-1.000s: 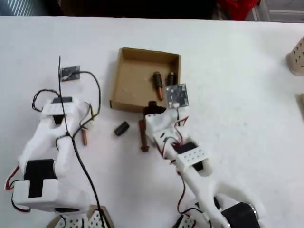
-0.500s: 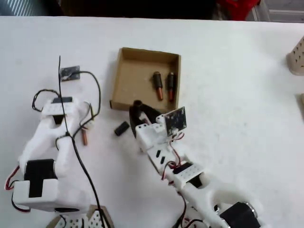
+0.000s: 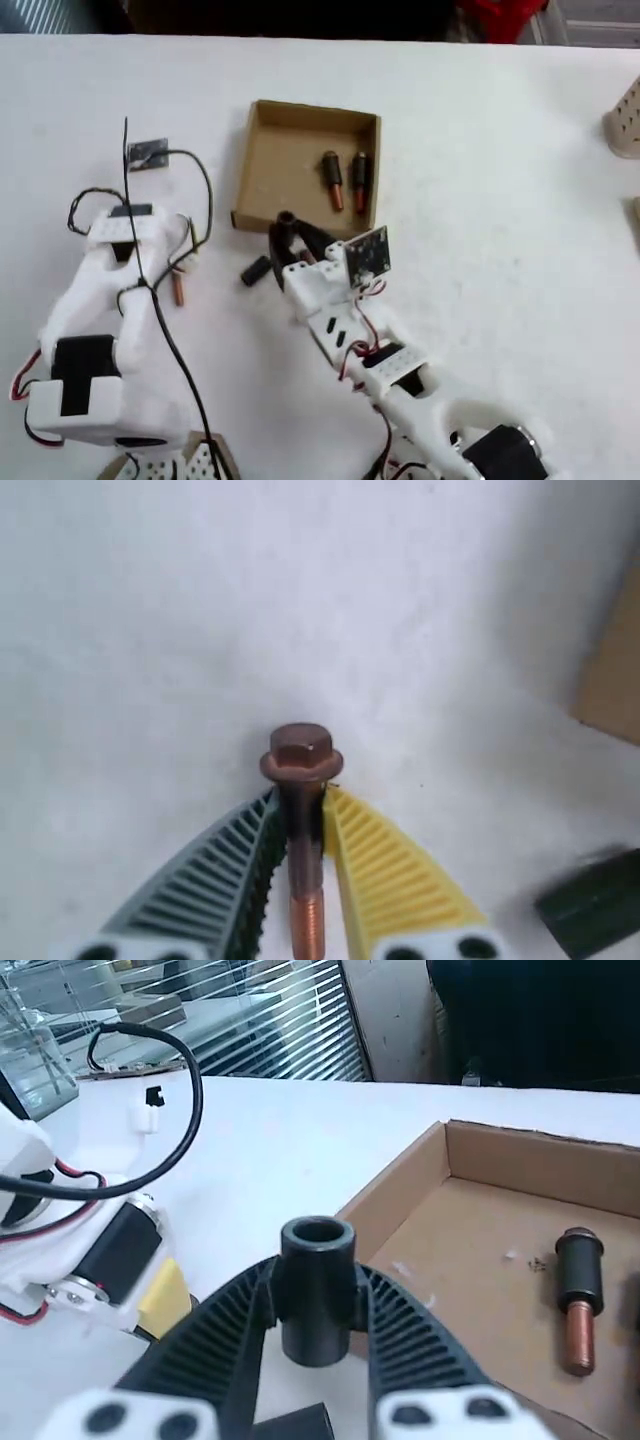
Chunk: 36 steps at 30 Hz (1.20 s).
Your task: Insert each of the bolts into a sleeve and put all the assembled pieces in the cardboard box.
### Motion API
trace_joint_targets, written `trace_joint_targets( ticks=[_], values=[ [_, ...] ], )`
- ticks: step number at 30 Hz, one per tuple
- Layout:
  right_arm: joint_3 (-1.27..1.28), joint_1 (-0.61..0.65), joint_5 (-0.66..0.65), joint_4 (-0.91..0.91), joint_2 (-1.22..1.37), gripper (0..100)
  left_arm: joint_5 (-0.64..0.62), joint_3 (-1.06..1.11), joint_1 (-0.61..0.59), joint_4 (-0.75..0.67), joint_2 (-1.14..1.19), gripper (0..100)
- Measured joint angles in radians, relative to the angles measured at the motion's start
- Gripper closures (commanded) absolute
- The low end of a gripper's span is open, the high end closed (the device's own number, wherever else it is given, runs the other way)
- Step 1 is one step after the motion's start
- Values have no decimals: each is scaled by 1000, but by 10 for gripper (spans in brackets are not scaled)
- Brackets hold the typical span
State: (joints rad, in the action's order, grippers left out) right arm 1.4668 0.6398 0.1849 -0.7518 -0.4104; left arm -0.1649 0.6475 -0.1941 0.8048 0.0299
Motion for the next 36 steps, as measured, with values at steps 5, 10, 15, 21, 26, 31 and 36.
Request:
trace_joint_targets(
  ticks=[5, 10, 15, 21, 26, 31, 36],
  values=[
    [0, 6, 0, -256, 183, 983, 0, 0, 0, 0, 0, 980],
    [-2, 26, -32, -601, 485, 983, 0, 0, 0, 0, 0, 980],
    [-11, 51, -46, -862, 730, 983, 0, 0, 0, 0, 0, 980],
    [-11, 80, -86, -947, 818, 983, 0, 0, 0, 0, 0, 980],
    [-11, 84, -120, -951, 824, 983, 0, 0, 0, -26, 0, 980],
    [-11, 84, -121, -951, 825, 983, 0, 0, 0, -49, 0, 980],
    [-12, 84, -121, -951, 841, 983, 0, 2, -37, -110, -6, 980]
  ],
)
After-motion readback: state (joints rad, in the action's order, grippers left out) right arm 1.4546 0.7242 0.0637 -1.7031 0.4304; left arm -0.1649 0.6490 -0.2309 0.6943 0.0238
